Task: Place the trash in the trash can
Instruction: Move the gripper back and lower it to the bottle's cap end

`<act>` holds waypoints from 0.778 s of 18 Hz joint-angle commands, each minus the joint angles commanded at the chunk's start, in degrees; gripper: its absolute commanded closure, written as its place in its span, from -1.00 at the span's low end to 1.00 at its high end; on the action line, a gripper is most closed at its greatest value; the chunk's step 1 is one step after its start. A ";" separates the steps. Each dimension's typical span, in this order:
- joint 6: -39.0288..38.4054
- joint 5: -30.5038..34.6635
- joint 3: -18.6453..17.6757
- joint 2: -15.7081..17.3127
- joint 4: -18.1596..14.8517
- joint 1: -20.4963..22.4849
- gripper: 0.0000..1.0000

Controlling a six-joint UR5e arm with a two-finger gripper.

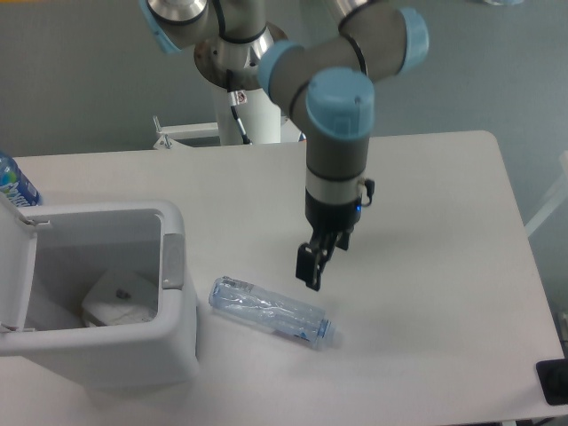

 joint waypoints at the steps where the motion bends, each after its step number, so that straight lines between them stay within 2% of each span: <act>1: -0.09 1.05 1.05 -1.41 -0.09 0.00 -1.00; 6: -1.93 1.41 3.61 -6.34 0.00 -0.18 -1.00; 14: -1.93 1.41 4.57 -8.54 0.00 -1.67 -1.00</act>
